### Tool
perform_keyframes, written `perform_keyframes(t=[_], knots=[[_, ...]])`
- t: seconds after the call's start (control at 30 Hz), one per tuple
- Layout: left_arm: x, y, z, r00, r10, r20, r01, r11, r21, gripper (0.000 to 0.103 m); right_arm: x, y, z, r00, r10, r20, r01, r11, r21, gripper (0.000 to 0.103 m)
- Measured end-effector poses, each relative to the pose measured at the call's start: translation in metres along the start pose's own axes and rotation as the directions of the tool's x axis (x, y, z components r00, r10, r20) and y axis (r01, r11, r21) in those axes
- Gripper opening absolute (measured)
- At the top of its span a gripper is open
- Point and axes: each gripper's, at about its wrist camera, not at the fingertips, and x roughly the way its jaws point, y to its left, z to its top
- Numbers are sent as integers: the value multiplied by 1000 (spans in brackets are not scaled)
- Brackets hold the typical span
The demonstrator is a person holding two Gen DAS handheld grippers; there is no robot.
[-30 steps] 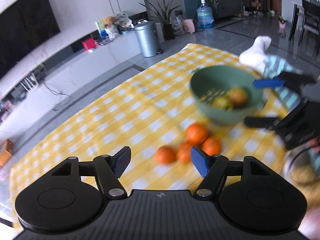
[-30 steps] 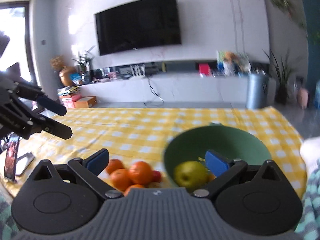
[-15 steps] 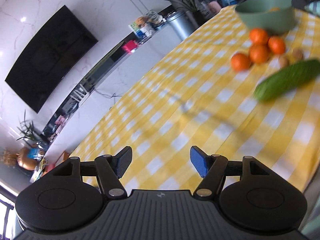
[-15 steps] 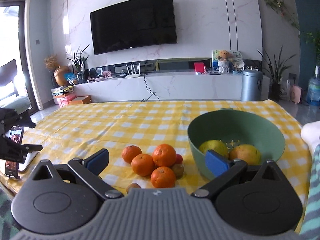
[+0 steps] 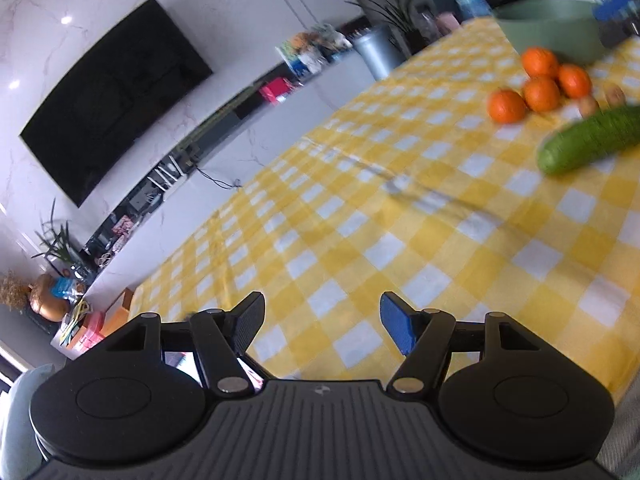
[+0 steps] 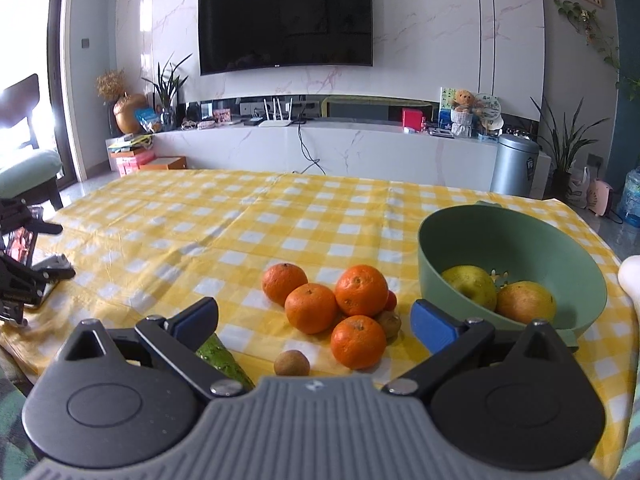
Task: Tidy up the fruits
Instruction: 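Withdraw both grippers from the colander back toward the fruit, then grasp the small brown kiwi with the right gripper while the left gripper grasps the cucumber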
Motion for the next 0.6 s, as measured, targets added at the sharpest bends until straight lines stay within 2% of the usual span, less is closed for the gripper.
perform_keyframes(t=[0.07, 0.17, 0.3, 0.37, 0.43, 0.6], knots=[[-5, 10, 6, 1000, -4, 13, 4, 1000, -28, 76, 2, 0, -1, 1000, -6, -8, 6, 1000, 2, 99], [-22, 19, 22, 997, 26, 77, -22, 998, -55, 76, 4, -2, -3, 1000, -12, -19, 12, 1000, 9, 99], [-38, 21, 51, 992, -46, 117, 55, 995, -77, 76, 12, -4, -8, 997, -14, -73, 15, 1000, 17, 99], [-40, 16, 66, 986, -131, 99, 142, 984, -110, 77, 16, -6, -10, 995, -4, -100, 7, 1000, 28, 89], [-42, 9, 80, 975, -207, 74, 217, 964, -157, 77, 20, -8, -12, 991, -1, -136, 6, 999, 38, 71], [-49, -18, 105, 948, -313, 60, 319, 924, -210, 76, 23, -17, -17, 985, 8, -175, 6, 997, 76, 54]])
